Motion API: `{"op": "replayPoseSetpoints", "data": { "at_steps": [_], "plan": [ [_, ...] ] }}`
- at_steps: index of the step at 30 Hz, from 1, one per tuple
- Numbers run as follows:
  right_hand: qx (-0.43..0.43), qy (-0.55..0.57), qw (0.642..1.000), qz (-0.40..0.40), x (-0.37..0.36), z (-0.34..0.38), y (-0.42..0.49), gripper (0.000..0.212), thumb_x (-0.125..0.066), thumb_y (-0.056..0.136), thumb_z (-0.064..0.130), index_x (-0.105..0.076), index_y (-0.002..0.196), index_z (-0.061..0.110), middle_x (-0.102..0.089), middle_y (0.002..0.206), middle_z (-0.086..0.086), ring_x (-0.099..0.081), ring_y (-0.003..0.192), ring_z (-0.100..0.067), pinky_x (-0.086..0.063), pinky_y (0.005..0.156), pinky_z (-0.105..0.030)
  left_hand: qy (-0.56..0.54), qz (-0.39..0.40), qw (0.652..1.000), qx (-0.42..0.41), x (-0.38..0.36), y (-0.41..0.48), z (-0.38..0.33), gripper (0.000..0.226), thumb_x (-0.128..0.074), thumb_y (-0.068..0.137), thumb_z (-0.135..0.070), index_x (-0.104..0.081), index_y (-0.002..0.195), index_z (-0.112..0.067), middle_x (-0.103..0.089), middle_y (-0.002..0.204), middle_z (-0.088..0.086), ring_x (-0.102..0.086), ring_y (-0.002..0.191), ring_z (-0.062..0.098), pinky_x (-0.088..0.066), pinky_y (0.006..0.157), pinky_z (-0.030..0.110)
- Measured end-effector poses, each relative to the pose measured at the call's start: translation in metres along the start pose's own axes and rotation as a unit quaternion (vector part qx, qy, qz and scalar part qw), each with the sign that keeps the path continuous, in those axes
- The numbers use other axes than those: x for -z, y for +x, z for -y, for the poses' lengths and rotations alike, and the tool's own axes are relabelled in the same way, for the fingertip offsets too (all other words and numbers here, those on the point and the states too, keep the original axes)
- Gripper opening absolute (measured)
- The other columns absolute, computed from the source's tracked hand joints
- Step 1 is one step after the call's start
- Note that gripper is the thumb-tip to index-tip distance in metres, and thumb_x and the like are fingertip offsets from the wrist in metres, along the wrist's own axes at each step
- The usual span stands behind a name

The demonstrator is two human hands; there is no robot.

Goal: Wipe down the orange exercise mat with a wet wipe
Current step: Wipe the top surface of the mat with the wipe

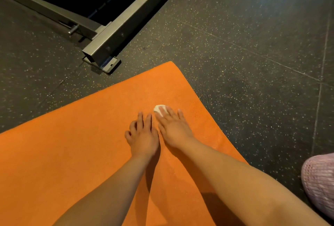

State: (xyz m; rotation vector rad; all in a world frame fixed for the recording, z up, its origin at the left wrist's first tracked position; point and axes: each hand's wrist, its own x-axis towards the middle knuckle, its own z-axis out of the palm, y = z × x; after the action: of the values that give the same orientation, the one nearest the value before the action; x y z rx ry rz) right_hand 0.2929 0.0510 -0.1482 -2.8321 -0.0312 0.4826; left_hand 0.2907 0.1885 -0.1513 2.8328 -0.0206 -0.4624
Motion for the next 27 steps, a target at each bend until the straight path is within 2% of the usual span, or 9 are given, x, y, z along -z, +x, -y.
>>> {"op": "replayPoseSetpoints", "data": {
  "at_steps": [2, 5, 7, 10, 12, 19, 21, 25, 27],
  "plan": [
    [-0.109, 0.022, 0.993, -0.033, 0.006, -0.021, 0.001, 0.056, -0.015, 0.110, 0.037, 0.004, 0.162, 0.029, 0.011, 0.169, 0.003, 0.017, 0.154, -0.018, 0.008, 0.125, -0.047, -0.001, 0.001, 1.000, 0.001, 0.002, 0.000, 0.001, 0.055, -0.031, 0.104, -0.043, -0.018, 0.157, -0.040, -0.001, 0.168, -0.007, -0.012, 0.145, 0.024, -0.015, 0.114, 0.048],
    [-0.225, 0.071, 0.969, -0.069, 0.010, -0.038, 0.007, 0.058, -0.019, 0.109, 0.034, 0.001, 0.162, 0.025, 0.011, 0.169, 0.000, 0.017, 0.155, -0.021, 0.009, 0.124, -0.046, -0.002, -0.014, 1.000, 0.009, 0.005, 0.009, -0.003, 0.054, -0.034, 0.103, -0.045, -0.023, 0.156, -0.040, -0.010, 0.167, -0.005, -0.018, 0.143, 0.025, -0.018, 0.113, 0.048],
    [-0.195, 0.076, 0.976, -0.065, 0.007, -0.022, 0.009, 0.058, -0.025, 0.109, 0.030, -0.003, 0.162, 0.024, 0.008, 0.170, 0.000, 0.014, 0.155, -0.022, 0.006, 0.124, -0.046, -0.001, -0.014, 1.000, 0.019, 0.006, 0.015, -0.007, 0.055, -0.033, 0.103, -0.046, -0.021, 0.156, -0.040, -0.010, 0.166, -0.003, -0.019, 0.143, 0.026, -0.018, 0.114, 0.049],
    [-0.043, 0.055, 0.997, -0.031, -0.005, 0.007, 0.004, 0.054, -0.026, 0.109, 0.033, -0.013, 0.162, 0.030, -0.002, 0.170, 0.006, 0.008, 0.156, -0.017, 0.005, 0.124, -0.046, -0.003, -0.006, 0.999, 0.043, 0.005, 0.020, -0.014, 0.054, -0.029, 0.103, -0.048, -0.016, 0.156, -0.045, 0.002, 0.168, -0.007, -0.016, 0.144, 0.025, -0.018, 0.114, 0.048],
    [0.004, 0.031, 0.999, -0.015, -0.005, 0.004, 0.002, 0.053, -0.023, 0.109, 0.040, -0.015, 0.161, 0.035, -0.003, 0.170, 0.009, 0.008, 0.156, -0.015, 0.007, 0.123, -0.047, -0.004, -0.006, 0.998, 0.054, 0.005, 0.019, -0.015, 0.054, -0.028, 0.103, -0.049, -0.016, 0.155, -0.047, 0.003, 0.168, -0.008, -0.017, 0.143, 0.024, -0.018, 0.113, 0.048],
    [-0.221, 0.079, 0.970, -0.067, 0.014, -0.037, 0.022, 0.061, -0.025, 0.108, 0.036, 0.001, 0.162, 0.027, 0.010, 0.170, 0.002, 0.015, 0.155, -0.020, 0.005, 0.124, -0.049, -0.004, -0.013, 0.999, 0.043, 0.005, 0.020, -0.007, 0.054, -0.031, 0.103, -0.051, -0.017, 0.155, -0.047, -0.001, 0.167, -0.010, -0.018, 0.140, 0.024, -0.015, 0.110, 0.047],
    [-0.178, 0.074, 0.979, -0.059, 0.012, -0.015, 0.026, 0.061, -0.028, 0.108, 0.032, -0.001, 0.163, 0.027, 0.007, 0.170, 0.002, 0.013, 0.156, -0.021, 0.004, 0.124, -0.049, -0.020, -0.008, 0.998, 0.052, 0.008, 0.024, -0.009, 0.051, -0.029, 0.104, -0.049, -0.021, 0.154, -0.047, -0.004, 0.167, -0.010, -0.019, 0.138, 0.024, -0.016, 0.109, 0.046],
    [0.025, 0.037, 0.999, 0.001, 0.004, 0.013, 0.024, 0.052, -0.026, 0.110, 0.036, -0.016, 0.161, 0.032, -0.005, 0.170, 0.006, 0.005, 0.156, -0.017, 0.002, 0.125, -0.050, -0.022, -0.013, 0.998, 0.056, 0.009, 0.028, -0.009, 0.050, -0.026, 0.105, -0.045, -0.016, 0.154, -0.048, -0.003, 0.167, -0.009, -0.024, 0.135, 0.024, -0.018, 0.106, 0.045],
    [0.018, 0.002, 1.000, -0.008, 0.006, -0.004, 0.028, 0.054, -0.023, 0.110, 0.039, -0.011, 0.162, 0.034, -0.001, 0.170, 0.006, 0.008, 0.156, -0.017, 0.008, 0.125, -0.048, -0.009, -0.004, 0.998, 0.056, 0.008, 0.028, -0.008, 0.051, -0.023, 0.105, -0.048, -0.011, 0.155, -0.049, 0.005, 0.168, -0.009, -0.024, 0.133, 0.025, -0.018, 0.106, 0.045]
  ]
}}
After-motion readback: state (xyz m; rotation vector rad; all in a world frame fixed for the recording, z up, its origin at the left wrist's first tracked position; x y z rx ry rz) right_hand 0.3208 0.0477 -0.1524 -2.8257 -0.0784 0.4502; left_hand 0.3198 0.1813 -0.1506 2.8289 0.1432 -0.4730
